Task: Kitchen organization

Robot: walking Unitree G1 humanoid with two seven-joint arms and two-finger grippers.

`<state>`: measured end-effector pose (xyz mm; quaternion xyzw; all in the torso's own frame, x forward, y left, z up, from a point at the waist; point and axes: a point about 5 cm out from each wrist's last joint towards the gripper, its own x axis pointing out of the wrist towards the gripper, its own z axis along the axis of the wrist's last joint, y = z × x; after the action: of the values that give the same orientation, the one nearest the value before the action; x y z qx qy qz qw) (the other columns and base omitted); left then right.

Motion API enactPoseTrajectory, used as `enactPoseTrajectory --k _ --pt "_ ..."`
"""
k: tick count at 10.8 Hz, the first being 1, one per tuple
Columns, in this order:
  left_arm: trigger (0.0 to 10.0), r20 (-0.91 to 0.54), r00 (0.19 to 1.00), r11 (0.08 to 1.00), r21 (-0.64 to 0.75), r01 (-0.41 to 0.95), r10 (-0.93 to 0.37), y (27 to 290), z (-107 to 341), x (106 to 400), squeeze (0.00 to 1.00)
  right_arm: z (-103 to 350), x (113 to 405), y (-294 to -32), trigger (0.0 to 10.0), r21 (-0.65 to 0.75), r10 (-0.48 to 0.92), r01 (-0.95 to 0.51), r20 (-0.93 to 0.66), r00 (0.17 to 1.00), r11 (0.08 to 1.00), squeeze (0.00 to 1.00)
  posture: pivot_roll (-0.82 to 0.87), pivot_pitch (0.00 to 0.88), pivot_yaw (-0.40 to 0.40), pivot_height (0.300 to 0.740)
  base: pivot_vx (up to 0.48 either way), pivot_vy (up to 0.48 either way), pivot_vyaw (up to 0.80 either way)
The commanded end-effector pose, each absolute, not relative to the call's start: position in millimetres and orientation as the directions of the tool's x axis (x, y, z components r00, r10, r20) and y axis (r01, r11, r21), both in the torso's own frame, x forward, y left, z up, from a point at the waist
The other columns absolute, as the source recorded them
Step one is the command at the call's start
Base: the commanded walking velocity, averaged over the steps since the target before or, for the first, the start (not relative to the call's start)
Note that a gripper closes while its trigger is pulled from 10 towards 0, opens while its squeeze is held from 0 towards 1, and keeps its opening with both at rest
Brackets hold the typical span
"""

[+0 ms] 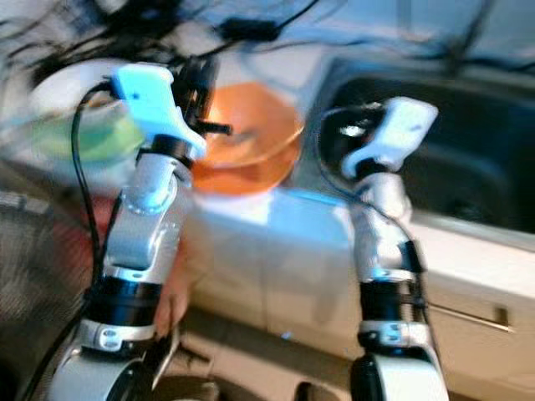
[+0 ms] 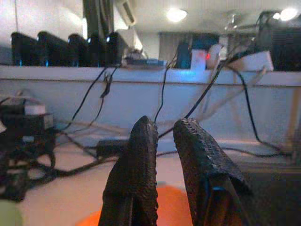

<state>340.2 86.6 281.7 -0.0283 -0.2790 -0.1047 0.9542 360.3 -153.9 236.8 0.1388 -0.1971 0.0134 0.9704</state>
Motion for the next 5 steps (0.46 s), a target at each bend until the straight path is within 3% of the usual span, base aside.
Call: enactPoseTrajectory --k 1,5 --pt "10.0 0.546 0.821 0.980 -0.002 0.199 -0.166 94.1 282.0 339.4 0.00 236.6 361.0 -143.8 10.0 0.272 -0.006 -0.106 0.380 0.925 0.956 0.00 0.09 0.184 0.037 0.740 0.000 0.000 0.00" --pt "10.0 0.547 0.820 0.979 -0.003 0.204 -0.169 93.9 282.2 339.5 0.00 237.1 361.8 -143.2 10.0 0.271 0.002 -0.114 0.381 0.925 0.956 0.00 0.09 0.181 0.036 0.740 0.000 0.000 -0.80"
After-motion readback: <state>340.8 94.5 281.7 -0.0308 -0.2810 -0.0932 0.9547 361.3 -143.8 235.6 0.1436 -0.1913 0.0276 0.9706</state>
